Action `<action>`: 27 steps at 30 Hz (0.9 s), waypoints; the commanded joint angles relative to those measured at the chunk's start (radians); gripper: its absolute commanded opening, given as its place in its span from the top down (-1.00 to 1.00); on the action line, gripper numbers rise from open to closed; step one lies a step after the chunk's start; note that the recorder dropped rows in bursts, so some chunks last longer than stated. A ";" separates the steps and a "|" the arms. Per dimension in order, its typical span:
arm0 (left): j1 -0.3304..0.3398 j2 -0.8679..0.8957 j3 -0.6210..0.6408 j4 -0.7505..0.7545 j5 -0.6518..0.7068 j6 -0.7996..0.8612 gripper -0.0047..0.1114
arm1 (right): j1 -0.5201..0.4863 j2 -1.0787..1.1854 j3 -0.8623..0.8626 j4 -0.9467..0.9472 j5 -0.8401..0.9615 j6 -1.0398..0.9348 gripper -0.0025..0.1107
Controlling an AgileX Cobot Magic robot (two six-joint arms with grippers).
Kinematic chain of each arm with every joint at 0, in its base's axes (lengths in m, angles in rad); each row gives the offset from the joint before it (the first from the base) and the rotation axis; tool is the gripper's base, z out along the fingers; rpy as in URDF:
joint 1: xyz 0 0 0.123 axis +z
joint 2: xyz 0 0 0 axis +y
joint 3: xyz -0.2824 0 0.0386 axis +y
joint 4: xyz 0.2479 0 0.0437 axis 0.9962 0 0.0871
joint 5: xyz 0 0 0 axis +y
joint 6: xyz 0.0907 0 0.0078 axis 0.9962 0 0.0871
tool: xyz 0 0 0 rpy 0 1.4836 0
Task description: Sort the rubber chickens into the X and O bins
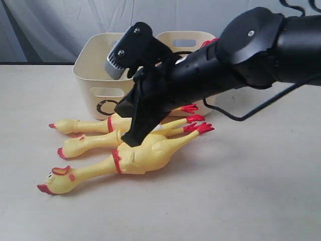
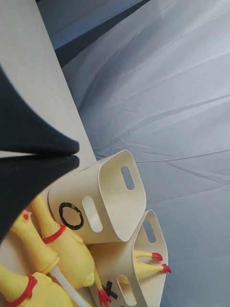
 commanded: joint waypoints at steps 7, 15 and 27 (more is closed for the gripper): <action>-0.002 -0.003 0.006 0.015 0.009 -0.008 0.92 | -0.001 0.129 -0.074 -0.196 -0.137 0.204 0.10; -0.002 -0.003 0.006 0.015 0.009 -0.008 0.92 | -0.023 0.148 -0.074 -0.490 -0.056 1.004 0.10; -0.002 -0.003 0.006 0.011 0.010 -0.008 0.92 | -0.053 0.216 -0.074 -0.487 -0.115 1.326 0.10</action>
